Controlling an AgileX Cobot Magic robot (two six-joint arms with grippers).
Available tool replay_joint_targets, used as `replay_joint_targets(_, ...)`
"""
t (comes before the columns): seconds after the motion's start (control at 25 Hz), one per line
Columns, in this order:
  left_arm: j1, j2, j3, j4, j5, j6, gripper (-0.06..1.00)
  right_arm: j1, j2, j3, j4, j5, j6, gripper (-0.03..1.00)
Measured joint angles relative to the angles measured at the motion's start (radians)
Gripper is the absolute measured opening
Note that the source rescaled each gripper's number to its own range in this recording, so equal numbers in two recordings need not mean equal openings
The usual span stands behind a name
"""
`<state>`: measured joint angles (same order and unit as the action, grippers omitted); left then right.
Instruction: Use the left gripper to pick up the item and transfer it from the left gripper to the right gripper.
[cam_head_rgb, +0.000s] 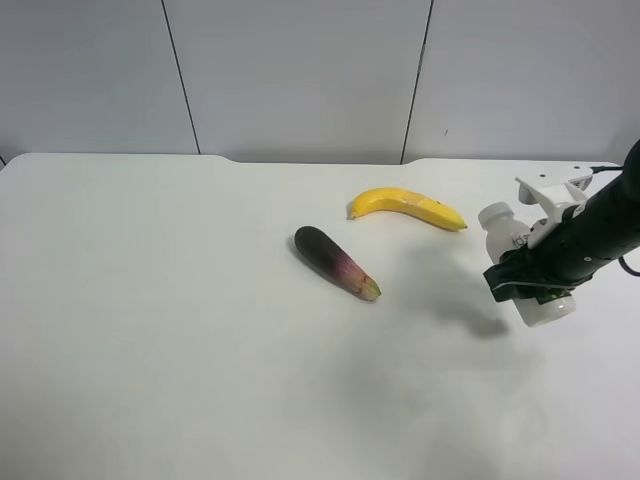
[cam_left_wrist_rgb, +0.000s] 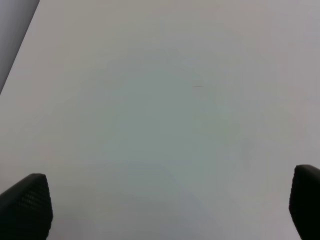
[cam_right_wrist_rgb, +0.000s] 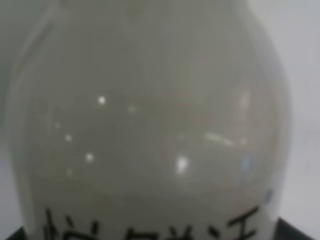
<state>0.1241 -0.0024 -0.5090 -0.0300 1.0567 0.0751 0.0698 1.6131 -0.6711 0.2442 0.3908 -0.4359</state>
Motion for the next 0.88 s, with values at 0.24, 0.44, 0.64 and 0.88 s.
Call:
replay_joint_targets(0.24, 0.000, 0.000, 0.000, 0.001, 0.000, 0.000, 0.87, 0.000, 0.100, -0.001, 0.085, -0.044, -0.052, 0.00)
replay_joint_targets(0.44, 0.000, 0.000, 0.000, 0.001, 0.000, 0.000, 0.87, 0.000, 0.109, -0.001, 0.092, -0.062, -0.053, 0.00)
replay_joint_targets(0.64, 0.000, 0.000, 0.000, 0.001, 0.000, 0.000, 0.87, 0.000, 0.109, -0.001, 0.092, -0.071, -0.052, 0.00)
replay_joint_targets(0.88, 0.000, 0.000, 0.000, 0.001, 0.000, 0.000, 0.87, 0.000, 0.109, -0.001, 0.095, -0.086, -0.048, 0.83)
